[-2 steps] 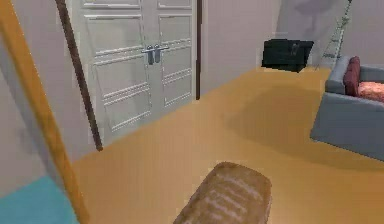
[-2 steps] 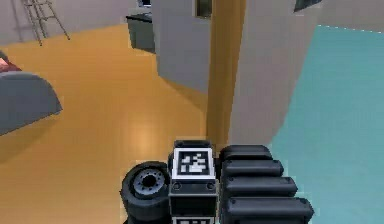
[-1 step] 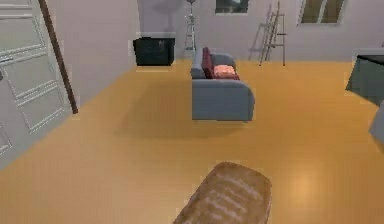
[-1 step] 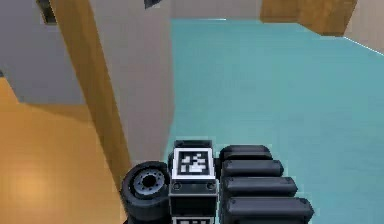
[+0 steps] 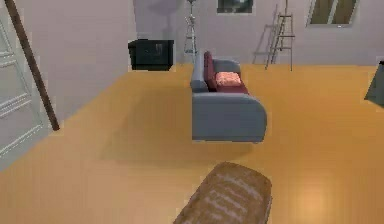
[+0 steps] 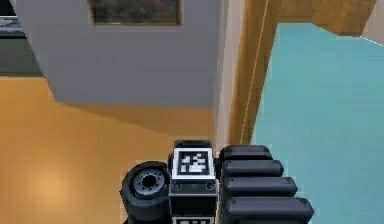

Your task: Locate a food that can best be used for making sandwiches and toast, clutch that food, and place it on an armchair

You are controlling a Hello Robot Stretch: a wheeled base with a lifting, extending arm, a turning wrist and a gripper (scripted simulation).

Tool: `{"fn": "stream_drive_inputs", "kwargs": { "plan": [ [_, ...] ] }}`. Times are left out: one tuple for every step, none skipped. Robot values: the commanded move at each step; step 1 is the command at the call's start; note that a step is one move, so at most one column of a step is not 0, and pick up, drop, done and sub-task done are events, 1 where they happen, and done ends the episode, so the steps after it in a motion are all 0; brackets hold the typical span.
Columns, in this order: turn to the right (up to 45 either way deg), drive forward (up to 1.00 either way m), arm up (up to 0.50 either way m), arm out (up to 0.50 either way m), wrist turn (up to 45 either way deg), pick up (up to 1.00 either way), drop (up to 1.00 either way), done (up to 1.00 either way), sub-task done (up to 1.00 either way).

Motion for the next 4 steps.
{"fn": "stream_drive_inputs", "kwargs": {
  "plan": [
    [42.0,0.00,0.00,0.00,0.0,0.00,0.00,0.00,0.00],
    [0.0,1.00,0.00,0.00,0.0,0.00,0.00,0.00,0.00],
    [0.0,1.00,0.00,0.00,0.0,0.00,0.00,0.00,0.00],
    [9.0,0.00,0.00,0.00,0.0,0.00,0.00,0.00,0.00]
  ]
}}
